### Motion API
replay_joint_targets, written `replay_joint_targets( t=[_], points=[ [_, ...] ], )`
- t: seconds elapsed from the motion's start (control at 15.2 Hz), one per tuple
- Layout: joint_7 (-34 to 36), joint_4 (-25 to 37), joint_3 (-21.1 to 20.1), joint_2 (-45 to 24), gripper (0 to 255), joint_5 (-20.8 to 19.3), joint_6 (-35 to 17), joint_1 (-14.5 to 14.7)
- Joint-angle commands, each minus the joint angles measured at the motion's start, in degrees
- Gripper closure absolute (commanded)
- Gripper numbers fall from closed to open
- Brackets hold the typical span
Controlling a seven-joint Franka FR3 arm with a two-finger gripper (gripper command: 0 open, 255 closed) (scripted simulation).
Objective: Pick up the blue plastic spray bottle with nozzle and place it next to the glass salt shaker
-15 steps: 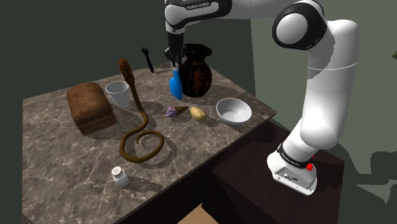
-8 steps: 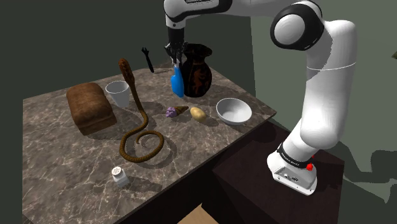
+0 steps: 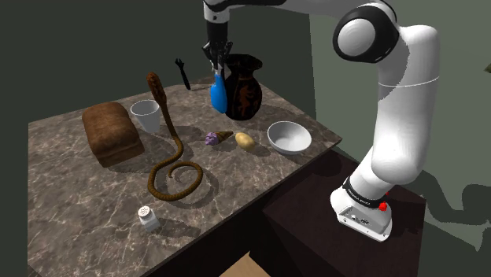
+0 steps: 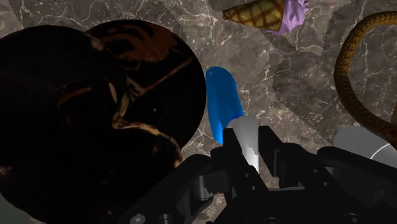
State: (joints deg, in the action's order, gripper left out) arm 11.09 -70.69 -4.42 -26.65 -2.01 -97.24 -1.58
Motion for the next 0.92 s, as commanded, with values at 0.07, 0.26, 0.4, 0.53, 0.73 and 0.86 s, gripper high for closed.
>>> replay_joint_targets(
  t=[0.07,0.26,0.4,0.53,0.73,0.86],
  points=[
    [0.0,3.2,0.0,-0.5,255,0.0,2.8,0.1],
    [-0.1,6.6,0.0,-1.2,255,-0.1,5.5,0.2],
    [-0.1,9.2,0.0,-1.8,255,-0.1,7.4,0.3],
    [-0.1,12.0,0.0,-2.5,255,-0.2,9.4,0.4],
    [-0.1,16.9,0.0,-4.1,255,-0.3,12.8,0.5],
    [-0.1,20.8,0.1,-5.5,255,-0.3,15.3,0.7]
  ],
)
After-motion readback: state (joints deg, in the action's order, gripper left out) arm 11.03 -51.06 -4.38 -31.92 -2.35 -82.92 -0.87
